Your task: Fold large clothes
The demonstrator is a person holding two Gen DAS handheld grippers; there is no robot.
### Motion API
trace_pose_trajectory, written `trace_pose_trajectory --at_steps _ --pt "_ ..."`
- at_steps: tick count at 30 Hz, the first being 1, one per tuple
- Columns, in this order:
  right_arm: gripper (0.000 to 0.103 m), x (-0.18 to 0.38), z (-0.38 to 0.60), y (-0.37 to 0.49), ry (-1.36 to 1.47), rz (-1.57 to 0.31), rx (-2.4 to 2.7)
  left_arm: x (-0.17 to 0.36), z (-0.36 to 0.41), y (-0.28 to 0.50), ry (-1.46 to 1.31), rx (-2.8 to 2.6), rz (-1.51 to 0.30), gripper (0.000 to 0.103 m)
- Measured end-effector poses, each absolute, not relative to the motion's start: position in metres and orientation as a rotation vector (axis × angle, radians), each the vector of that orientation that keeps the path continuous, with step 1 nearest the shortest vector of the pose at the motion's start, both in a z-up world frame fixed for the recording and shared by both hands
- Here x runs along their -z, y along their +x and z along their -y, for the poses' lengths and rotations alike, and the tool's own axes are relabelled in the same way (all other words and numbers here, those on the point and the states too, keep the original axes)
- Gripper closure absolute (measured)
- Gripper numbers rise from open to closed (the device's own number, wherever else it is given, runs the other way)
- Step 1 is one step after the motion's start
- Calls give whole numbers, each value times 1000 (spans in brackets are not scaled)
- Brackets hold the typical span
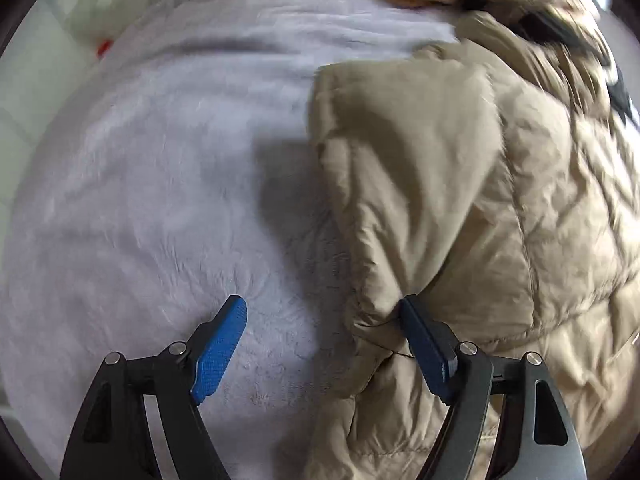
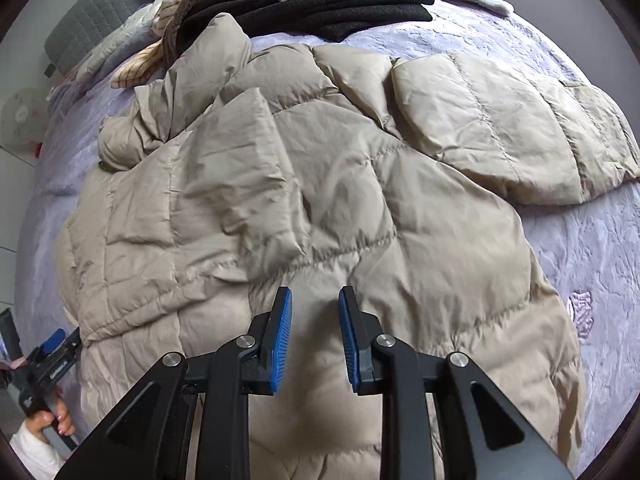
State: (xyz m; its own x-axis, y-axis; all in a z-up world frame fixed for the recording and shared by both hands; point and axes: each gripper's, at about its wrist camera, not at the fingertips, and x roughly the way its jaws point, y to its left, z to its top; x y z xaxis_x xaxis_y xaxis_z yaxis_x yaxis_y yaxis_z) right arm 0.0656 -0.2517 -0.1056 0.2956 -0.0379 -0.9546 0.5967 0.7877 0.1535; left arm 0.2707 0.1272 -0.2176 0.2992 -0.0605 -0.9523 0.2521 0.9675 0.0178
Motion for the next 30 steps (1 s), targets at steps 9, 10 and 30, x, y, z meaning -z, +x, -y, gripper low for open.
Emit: trace_pose_trajectory --at_steps 9,10,30 --pt "75 89 244 29 591 -1209 452 174 -163 275 -24 223 -1281 23" --pt "69 87 243 25 598 -1209 451 168 -165 273 -38 222 -1284 23" --pt "16 46 249 -87 843 -1074 513 118 -9 124 231 555 -1282 0"
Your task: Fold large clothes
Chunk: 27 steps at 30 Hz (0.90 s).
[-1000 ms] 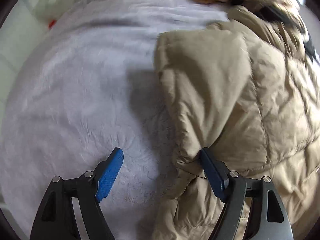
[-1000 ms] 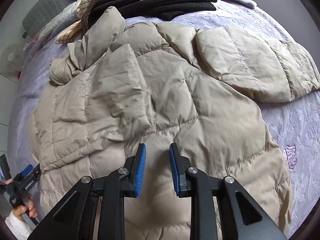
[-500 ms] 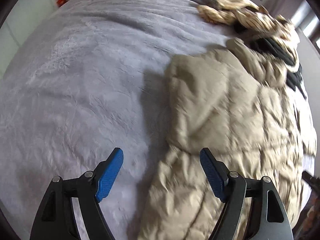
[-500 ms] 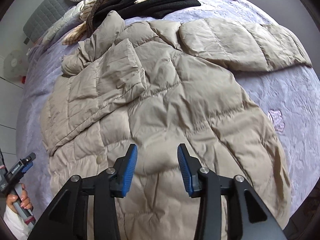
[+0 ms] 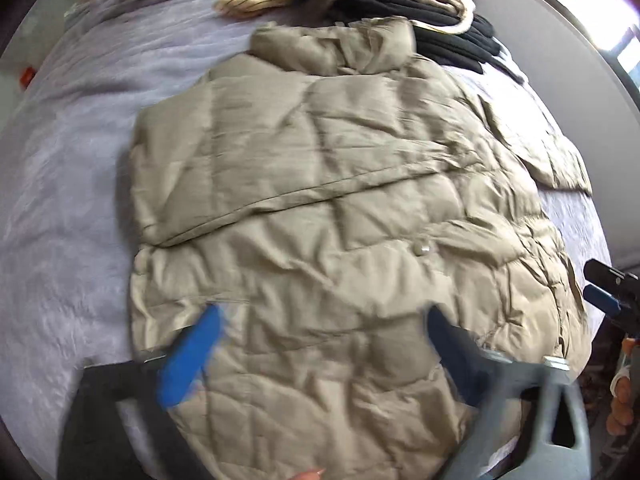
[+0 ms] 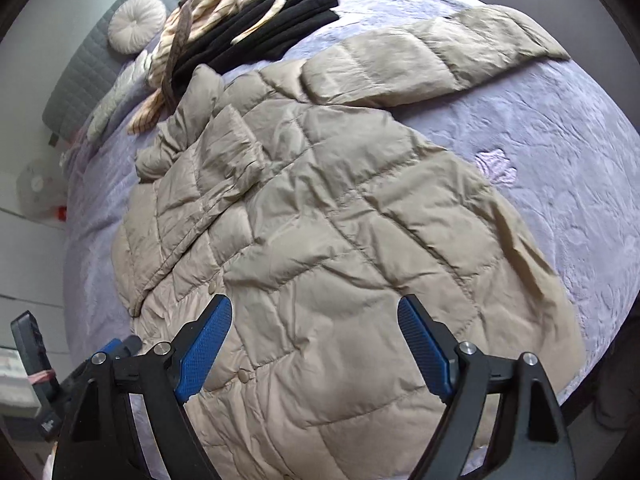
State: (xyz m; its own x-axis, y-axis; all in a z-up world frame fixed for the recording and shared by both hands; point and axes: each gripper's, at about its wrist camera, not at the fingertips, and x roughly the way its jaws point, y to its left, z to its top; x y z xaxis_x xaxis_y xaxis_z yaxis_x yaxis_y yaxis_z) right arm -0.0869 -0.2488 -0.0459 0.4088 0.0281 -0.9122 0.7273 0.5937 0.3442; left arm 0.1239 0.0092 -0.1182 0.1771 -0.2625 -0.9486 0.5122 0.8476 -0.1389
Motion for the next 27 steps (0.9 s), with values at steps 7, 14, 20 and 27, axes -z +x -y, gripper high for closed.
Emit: trace_pose_trajectory --at_steps 7,14,20,27 --pt "15 59 319 -107 890 -1011 457 112 51 97 271 479 -1307 0" --pt "14 70 408 -113 964 -983 441 119 105 84 226 364 -1372 0" --pt "14 89 507 -133 1088 -927 555 116 144 71 251 384 -1376 0" --pt "14 134 606 -148 1429 -704 584 118 182 82 293 385 -1366 0"
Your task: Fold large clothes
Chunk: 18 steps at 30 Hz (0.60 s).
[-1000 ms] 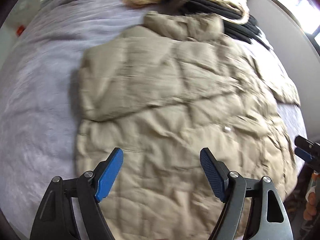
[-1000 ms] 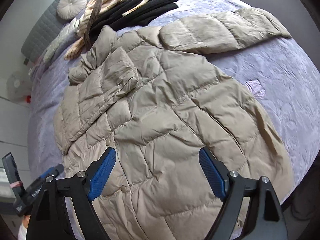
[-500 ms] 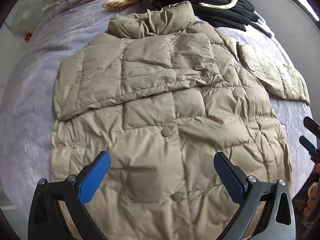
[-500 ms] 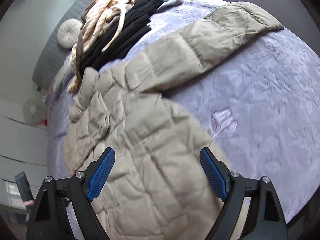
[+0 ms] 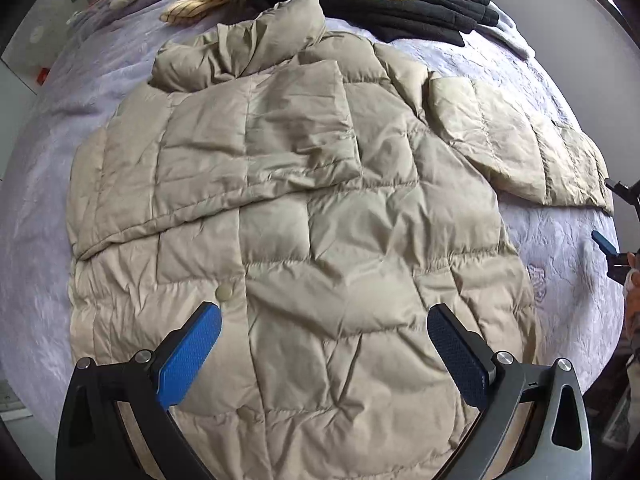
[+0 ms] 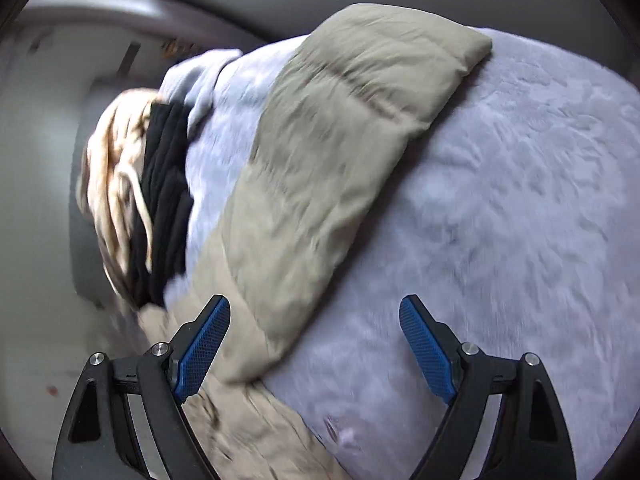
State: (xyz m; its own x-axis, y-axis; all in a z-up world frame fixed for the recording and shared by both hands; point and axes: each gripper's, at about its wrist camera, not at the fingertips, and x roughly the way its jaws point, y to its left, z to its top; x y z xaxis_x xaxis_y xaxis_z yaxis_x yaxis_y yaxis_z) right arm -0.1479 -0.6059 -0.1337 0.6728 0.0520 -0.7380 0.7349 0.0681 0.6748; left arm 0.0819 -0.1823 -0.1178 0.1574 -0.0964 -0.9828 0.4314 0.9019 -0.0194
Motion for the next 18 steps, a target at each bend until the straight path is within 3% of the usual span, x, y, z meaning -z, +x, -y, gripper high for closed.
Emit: trace_pose_trajectory --at_steps 6,7,9,10,11,18 --pt "16 164 643 -127 1611 -546 558 115 195 90 294 388 -1353 0" --pt "22 166 647 -127 1634 -523 559 114 196 90 294 388 -1352 0" --pt "52 174 651 -124 1708 -472 541 114 196 92 287 390 -1352 0" --pt "85 179 651 -123 1759 -442 511 113 196 93 283 389 -1353 0" --pt "95 182 649 -121 1797 -411 482 112 194 95 277 388 -1351 0" --pt "96 139 632 -87 1689 -328 232 107 175 107 247 374 -1326 0"
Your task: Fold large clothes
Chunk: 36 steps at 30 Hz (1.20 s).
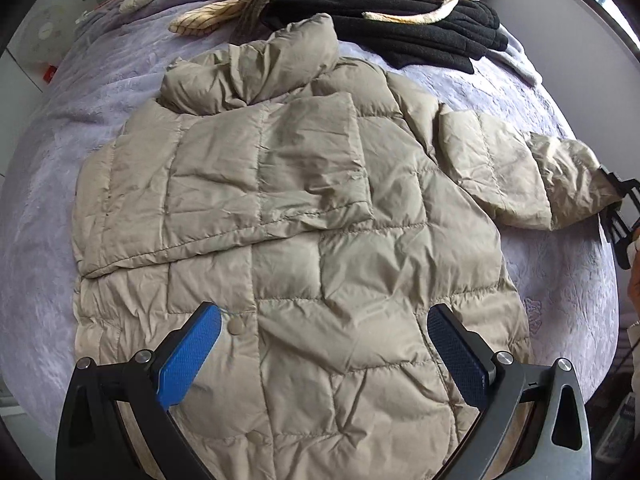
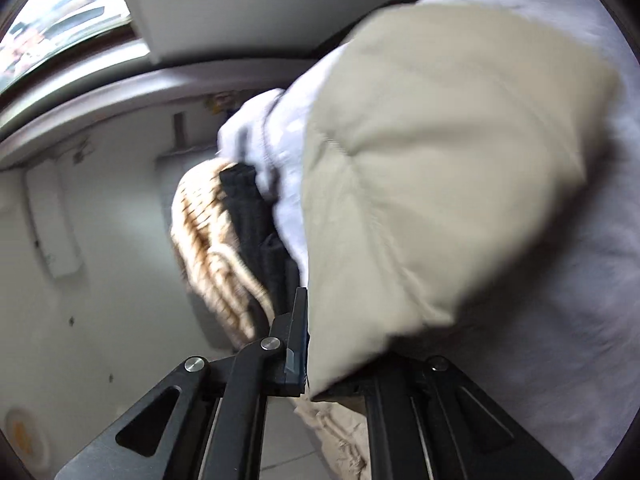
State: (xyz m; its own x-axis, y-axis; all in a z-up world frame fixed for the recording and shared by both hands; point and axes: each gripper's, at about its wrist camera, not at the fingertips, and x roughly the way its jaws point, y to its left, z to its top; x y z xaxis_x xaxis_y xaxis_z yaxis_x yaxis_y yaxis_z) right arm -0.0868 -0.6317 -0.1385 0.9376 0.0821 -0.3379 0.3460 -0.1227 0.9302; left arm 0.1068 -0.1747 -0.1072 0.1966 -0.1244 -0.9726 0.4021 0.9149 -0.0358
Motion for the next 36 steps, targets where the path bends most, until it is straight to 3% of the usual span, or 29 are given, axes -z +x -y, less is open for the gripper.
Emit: trace_pose_trajectory --at_steps 6,14,17,22,26,30,33,35,36 --pt "96 74 584 -15 1456 -406 17 95 142 126 203 348 -1268 0" --pt "96 1 410 119 767 -713 -58 83 67 167 141 284 -1186 0" --pt "95 16 320 155 549 -821 -87 82 40 185 123 255 -1175 0" --pt "95 91 208 196 292 -1034 -99 75 -3 210 82 212 -1133 0" --pt "96 149 196 204 325 -1164 -30 84 -18 217 73 201 -1138 0" --pt "95 168 217 203 472 -1183 9 107 -20 219 51 205 -1181 0" --pt "85 165 241 193 608 -1174 -7 122 -14 217 33 220 -1203 0" --pt "52 156 248 171 708 -1132 -4 128 -11 217 23 230 -1212 0" --pt "47 153 256 163 759 -1102 14 132 -10 217 14 238 -1217 0"
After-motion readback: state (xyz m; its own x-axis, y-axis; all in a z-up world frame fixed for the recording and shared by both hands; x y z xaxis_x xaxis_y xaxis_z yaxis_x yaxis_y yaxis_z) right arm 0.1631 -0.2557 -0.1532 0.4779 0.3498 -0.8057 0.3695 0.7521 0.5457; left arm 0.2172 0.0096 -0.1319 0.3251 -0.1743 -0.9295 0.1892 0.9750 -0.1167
